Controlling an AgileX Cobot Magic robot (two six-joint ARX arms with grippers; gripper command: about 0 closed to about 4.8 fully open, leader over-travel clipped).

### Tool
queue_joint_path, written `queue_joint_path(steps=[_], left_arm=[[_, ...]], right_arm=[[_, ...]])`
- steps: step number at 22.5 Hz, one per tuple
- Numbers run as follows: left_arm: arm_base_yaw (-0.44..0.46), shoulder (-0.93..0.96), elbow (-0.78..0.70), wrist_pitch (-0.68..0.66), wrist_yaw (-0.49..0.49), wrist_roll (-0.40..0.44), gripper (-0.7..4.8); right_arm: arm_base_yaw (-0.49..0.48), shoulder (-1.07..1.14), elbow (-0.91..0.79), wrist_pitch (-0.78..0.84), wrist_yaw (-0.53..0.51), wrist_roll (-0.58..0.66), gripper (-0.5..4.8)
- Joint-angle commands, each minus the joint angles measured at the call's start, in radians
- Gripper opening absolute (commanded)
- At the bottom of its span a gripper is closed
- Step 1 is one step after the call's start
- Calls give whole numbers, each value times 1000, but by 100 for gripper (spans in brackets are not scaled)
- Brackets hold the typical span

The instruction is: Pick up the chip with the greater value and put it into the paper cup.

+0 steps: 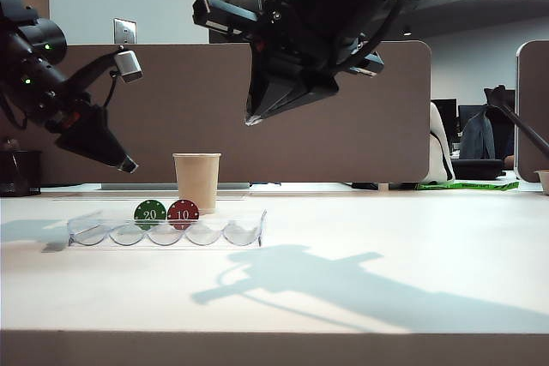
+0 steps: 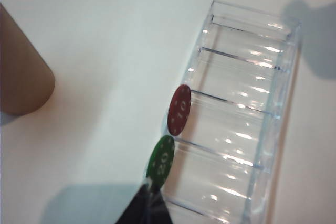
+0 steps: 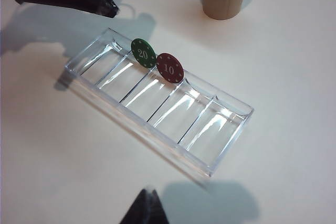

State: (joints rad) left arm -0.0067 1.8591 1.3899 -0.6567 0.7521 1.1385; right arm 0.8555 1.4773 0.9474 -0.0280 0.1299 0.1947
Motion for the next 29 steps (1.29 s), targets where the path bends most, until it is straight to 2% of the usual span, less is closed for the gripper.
queue_joint_path(steps=[1, 3, 6, 8, 15, 19, 25, 29], left_arm=[[-1, 2, 5, 45, 11, 13, -5], [-1, 2, 5, 75, 11, 13, 12], [-1, 1, 5, 106, 11, 10, 100], [-1, 1, 5, 109, 12, 10, 130], [-1, 2, 5, 120, 16, 13, 131], [-1, 4, 5, 113, 97, 6, 129], [-1, 42, 15, 160, 110, -21, 128], [-1, 57, 32, 138, 167, -36, 120]], right_arm=[[2, -5, 6, -1, -6, 10, -6], [2, -5, 6, -3, -20, 14, -6], [2, -5, 6, -7, -21, 16, -6], [2, -5, 6, -10, -21, 16, -6], [2, -5, 6, -13, -20, 15, -6], [2, -5, 6, -14, -20, 16, -6], [2, -5, 6, -13, -19, 15, -6], [2, -5, 6, -14, -20, 15, -6]])
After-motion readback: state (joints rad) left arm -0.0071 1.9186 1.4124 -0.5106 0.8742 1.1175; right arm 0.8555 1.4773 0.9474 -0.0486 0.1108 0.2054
